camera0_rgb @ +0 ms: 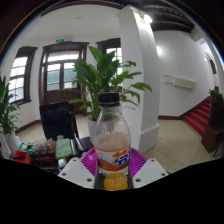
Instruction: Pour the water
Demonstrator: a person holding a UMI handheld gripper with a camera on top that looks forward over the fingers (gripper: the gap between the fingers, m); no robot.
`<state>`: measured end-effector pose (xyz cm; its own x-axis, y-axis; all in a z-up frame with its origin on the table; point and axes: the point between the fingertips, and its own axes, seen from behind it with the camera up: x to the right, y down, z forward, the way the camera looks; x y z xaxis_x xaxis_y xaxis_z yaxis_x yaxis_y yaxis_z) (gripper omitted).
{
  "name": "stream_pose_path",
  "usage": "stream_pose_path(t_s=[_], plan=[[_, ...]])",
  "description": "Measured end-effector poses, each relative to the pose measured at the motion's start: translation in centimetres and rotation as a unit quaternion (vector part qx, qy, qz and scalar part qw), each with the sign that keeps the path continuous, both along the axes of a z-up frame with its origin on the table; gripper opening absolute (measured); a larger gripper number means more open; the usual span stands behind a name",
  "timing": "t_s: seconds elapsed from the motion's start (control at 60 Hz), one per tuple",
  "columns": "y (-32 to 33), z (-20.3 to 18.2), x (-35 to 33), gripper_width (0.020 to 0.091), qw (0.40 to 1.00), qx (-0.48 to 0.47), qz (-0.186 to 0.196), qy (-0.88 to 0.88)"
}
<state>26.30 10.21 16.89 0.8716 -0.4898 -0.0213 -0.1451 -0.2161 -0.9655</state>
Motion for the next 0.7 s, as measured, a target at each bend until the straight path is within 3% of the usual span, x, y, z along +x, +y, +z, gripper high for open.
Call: stream_pose_path(t_s=[0.15,0.167,0.317,0.4,0.533,0.633,0.7], plan=[[0.5,-5.4,1.3,0.0378,1.000,-0.019,0.008,0.020],[0.5,-5.9,1.3,0.0408,0.999,-0.020,0.010,0.023],[0.4,-5.5,1.1,0.0395,1.000,0.006,0.017,0.017],[0.3,-5.5,1.1,0.0436,1.000,0.013,0.017,0.018],[0.3,-5.8,1.0,0.0542,0.999,0.009,0.017,0.039],[-0.5,-7.1,0.8,0.0763,0.998,-0.026,0.019,0.047],[-1.3,-7.2,0.2,0.0807,0.998,-0.036,0.028,0.044]])
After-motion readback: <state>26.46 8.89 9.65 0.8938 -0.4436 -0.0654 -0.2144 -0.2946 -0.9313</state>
